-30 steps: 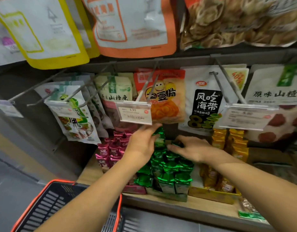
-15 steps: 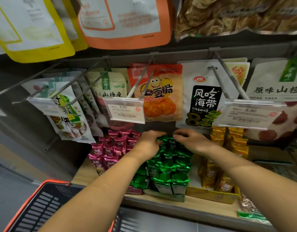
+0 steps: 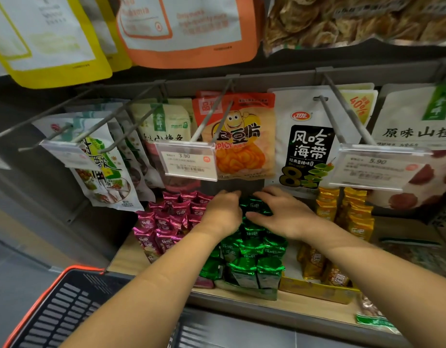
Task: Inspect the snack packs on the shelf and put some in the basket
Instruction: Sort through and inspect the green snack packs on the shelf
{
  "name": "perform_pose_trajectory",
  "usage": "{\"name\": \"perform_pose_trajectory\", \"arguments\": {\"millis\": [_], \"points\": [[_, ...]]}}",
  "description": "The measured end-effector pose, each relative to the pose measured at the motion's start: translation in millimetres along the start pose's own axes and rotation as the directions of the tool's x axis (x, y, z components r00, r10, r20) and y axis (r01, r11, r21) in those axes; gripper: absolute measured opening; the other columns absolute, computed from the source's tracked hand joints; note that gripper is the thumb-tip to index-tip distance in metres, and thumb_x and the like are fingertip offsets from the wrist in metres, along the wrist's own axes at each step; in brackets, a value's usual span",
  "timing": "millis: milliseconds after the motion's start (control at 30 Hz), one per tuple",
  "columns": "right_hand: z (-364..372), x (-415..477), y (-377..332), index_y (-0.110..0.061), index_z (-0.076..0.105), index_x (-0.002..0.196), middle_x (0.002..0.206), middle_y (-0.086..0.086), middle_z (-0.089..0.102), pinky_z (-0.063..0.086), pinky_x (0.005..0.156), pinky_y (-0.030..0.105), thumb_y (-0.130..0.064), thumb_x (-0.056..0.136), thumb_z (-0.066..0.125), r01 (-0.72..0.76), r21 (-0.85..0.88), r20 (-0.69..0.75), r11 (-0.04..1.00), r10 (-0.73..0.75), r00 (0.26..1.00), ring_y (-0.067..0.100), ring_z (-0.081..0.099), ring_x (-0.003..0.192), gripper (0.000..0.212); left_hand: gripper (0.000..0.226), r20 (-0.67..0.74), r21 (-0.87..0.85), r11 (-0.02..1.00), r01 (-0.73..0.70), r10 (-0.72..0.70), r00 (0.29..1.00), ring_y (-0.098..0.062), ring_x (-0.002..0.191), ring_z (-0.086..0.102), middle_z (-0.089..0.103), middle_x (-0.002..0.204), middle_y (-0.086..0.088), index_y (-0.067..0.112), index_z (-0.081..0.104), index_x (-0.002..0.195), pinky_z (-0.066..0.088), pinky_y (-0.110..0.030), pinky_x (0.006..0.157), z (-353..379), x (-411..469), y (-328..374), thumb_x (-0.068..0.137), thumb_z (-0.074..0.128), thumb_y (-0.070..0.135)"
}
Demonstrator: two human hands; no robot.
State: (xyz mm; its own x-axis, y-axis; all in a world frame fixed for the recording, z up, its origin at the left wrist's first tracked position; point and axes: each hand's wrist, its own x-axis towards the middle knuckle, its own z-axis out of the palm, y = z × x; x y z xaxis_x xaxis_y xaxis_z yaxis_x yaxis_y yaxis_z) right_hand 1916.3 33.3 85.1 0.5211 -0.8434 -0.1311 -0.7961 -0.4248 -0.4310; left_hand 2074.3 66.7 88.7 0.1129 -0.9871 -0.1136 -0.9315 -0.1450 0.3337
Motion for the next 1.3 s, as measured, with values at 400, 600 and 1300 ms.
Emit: {"name": "perform_pose_trajectory", "arguments": {"millis": [400, 600, 1300], "points": [[-1.9, -5.9, -6.8, -0.028, 0.007, 0.155, 0.163, -0.006, 0.009, 0.025, 0.113, 0.053, -0.071, 0.089, 0.040, 0.052, -0.220, 0.147, 0.974, -0.019, 0.989, 0.020, 0.010, 0.148, 0.085, 0.037, 0.044, 0.165, 0.978, -0.129, 0.124, 0.991, -0.027, 0.117, 0.057, 0.064, 0.128, -0.002, 0.027, 0.061, 0.129, 0.048, -0.035, 0.095, -18.2, -41.0, -17.1, 0.092, 0.062, 0.035], [6.4, -6.9, -4.8, -0.029, 0.014, 0.153, 0.160, -0.004, 0.019, 0.031, 0.108, 0.054, -0.062, 0.094, 0.042, 0.051, -0.177, 0.092, 0.983, -0.035, 0.995, 0.024, 0.021, 0.144, 0.073, 0.025, -0.099, 0.240, 0.964, -0.114, 0.141, 0.985, -0.026, 0.110, 0.060, 0.065, 0.121, 0.002, 0.030, 0.069, 0.118, 0.050, -0.033, 0.087, -13.6, -42.0, -8.7, 0.097, 0.055, 0.029], [-57.7, -65.8, -69.8, -0.025, 0.040, 0.145, 0.147, 0.004, 0.046, 0.042, 0.102, 0.035, -0.037, 0.101, 0.043, 0.167, -0.272, 0.108, 0.948, -0.142, 0.984, 0.025, 0.046, 0.131, 0.046, 0.015, -0.759, 0.176, 0.931, -0.320, 0.335, 0.558, -0.009, 0.082, 0.057, 0.066, 0.089, -0.005, 0.000, 0.073, 0.094, 0.044, -0.013, 0.077, -129.1, -260.5, -16.8, 0.089, 0.061, 0.007]]}}
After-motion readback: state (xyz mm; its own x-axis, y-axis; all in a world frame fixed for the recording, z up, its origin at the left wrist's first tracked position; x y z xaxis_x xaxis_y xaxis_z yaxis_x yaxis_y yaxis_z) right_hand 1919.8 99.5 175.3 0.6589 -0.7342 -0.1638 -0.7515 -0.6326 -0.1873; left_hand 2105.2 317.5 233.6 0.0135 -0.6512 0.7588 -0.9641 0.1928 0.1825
